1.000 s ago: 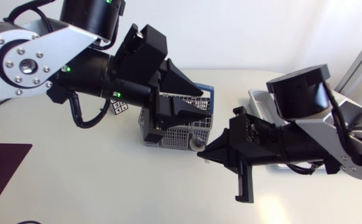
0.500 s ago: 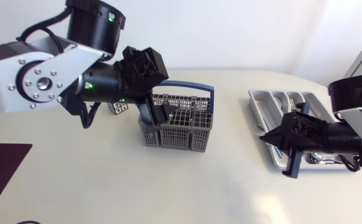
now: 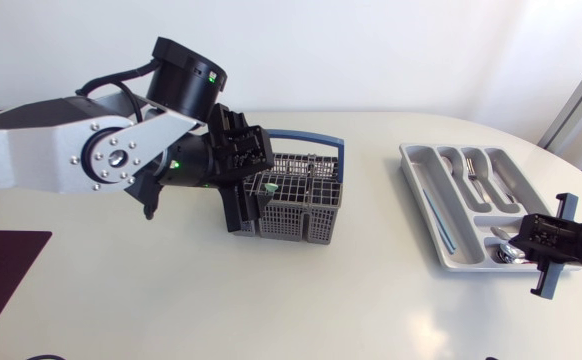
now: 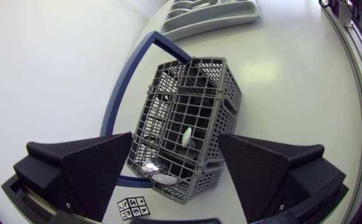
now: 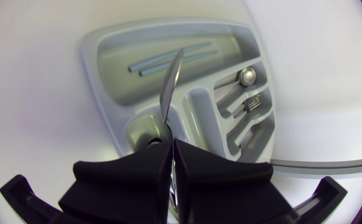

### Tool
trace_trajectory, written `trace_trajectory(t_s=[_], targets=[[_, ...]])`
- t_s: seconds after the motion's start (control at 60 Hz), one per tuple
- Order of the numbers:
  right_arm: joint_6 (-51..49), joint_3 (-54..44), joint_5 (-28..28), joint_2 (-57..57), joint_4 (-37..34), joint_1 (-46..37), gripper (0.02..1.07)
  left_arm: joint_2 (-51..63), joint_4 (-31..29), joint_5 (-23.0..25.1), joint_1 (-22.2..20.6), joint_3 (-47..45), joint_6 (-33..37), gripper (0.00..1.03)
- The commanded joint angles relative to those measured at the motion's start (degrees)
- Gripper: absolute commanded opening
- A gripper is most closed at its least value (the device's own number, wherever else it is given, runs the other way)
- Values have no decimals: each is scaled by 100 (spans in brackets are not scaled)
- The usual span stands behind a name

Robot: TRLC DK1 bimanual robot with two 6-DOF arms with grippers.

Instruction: Transfer all utensils from the basket to the drawer tray.

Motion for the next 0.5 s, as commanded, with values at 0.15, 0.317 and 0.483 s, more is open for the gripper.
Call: trace_trajectory(t_s=[0.15, 0.317, 0.483], targets=[[-578, -108, 299, 922, 909, -405, 8, 184, 0, -213, -20, -104, 290, 96], [-780, -99, 334, 1071, 1357, -616, 20, 219, 0, -362, -38, -104, 387, 96], [-578, -55, 273, 650, 1348, -809, 101, 219, 9, -722, -143, -87, 598, 93]])
